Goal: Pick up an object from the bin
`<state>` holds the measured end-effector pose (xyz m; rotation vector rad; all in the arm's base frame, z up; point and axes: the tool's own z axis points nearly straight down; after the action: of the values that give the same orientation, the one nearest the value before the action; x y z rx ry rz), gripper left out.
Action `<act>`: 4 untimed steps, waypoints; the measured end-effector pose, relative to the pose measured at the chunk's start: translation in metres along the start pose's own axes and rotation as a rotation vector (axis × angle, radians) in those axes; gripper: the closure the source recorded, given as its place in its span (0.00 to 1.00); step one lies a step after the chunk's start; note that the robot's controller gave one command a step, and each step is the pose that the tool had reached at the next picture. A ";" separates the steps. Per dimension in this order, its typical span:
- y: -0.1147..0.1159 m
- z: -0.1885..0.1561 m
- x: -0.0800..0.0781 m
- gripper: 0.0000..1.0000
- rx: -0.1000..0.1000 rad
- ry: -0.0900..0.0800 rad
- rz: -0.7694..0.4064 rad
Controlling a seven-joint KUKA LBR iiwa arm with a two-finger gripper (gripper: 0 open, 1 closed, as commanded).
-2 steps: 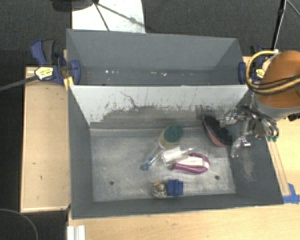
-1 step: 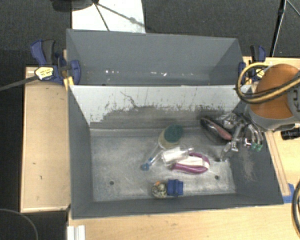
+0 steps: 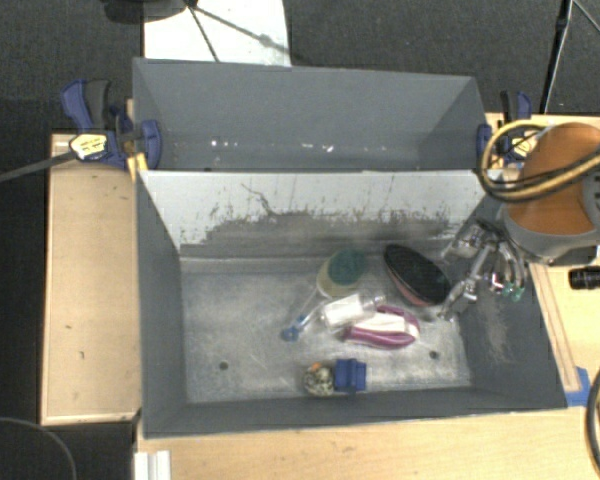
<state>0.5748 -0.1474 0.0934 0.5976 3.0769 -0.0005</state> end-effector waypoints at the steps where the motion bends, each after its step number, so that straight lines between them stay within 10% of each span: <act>1: 0.006 0.022 0.007 0.00 -0.001 0.003 0.093; 2: 0.005 0.020 0.006 1.00 0.000 -0.001 0.089; 3: 0.025 -0.123 -0.006 1.00 -0.002 -0.006 0.087; 4: 0.024 -0.118 -0.004 0.00 0.001 0.004 0.085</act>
Offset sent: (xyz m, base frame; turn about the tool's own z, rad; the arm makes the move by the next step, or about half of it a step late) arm -0.0058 0.0078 -0.0234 0.0944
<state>0.5870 -0.1262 0.2110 0.7281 3.0524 -0.0003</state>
